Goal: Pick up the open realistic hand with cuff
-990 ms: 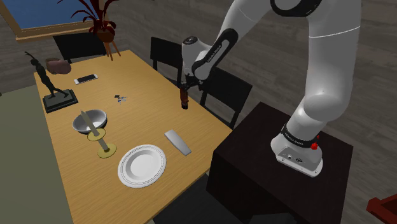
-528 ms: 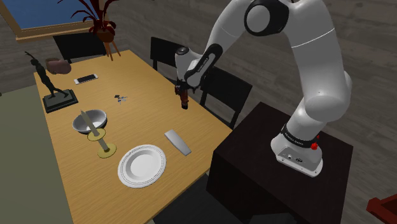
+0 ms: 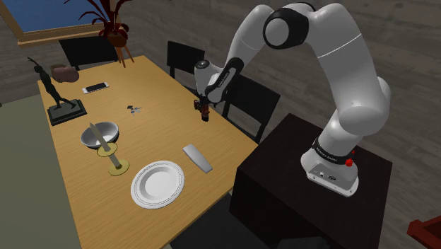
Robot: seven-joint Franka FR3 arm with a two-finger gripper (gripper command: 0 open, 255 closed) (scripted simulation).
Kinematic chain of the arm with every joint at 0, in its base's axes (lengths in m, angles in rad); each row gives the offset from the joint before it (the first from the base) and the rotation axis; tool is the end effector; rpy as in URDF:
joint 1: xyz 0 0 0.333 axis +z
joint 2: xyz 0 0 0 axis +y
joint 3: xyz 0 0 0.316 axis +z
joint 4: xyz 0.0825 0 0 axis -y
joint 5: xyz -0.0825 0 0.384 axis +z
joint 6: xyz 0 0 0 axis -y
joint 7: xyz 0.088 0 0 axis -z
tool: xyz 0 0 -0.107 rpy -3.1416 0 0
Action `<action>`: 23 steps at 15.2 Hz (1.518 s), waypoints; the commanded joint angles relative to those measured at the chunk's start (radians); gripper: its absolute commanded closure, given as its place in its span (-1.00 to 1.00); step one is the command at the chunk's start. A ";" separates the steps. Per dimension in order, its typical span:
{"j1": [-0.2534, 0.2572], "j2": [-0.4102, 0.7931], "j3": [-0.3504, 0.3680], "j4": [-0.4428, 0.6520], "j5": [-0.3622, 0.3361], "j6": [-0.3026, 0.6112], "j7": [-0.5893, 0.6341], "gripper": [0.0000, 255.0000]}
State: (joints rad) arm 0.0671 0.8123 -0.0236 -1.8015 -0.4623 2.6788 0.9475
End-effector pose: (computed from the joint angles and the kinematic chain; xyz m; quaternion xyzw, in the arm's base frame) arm 0.6414 0.0424 0.0975 0.9634 -0.2394 0.0824 0.0886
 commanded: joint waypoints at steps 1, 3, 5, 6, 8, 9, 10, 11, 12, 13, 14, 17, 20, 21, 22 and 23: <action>0.002 0.004 -0.001 0.003 -0.001 0.002 0.002 -1.00; 0.002 0.005 -0.001 0.005 0.000 0.001 0.002 1.00; 0.002 0.005 -0.001 0.004 0.000 0.001 0.002 1.00; 0.002 0.005 -0.001 0.004 0.000 0.001 0.002 1.00; 0.001 0.005 0.000 0.004 0.000 0.001 0.002 1.00; 0.001 0.005 0.000 0.004 0.000 0.001 0.002 1.00; 0.001 0.005 -0.001 0.004 0.000 0.001 0.002 1.00; 0.002 0.004 -0.001 0.003 -0.001 0.002 0.002 1.00; 0.000 -0.008 0.002 -0.003 0.001 -0.004 -0.001 1.00; -0.002 -0.020 0.004 -0.009 0.003 -0.011 -0.004 1.00; -0.003 -0.033 0.006 -0.015 0.005 -0.017 -0.007 1.00; -0.008 -0.068 0.014 -0.030 0.011 -0.038 -0.018 1.00; -0.013 -0.104 0.022 -0.043 0.018 -0.060 -0.028 1.00; -0.015 -0.115 0.024 -0.047 0.020 -0.067 -0.032 1.00; -0.017 -0.127 0.027 -0.051 0.023 -0.075 -0.036 1.00; -0.018 -0.138 0.029 -0.055 0.025 -0.082 -0.040 1.00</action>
State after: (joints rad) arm 0.0499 0.6891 0.0034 -1.8477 -0.4387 2.6027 0.9105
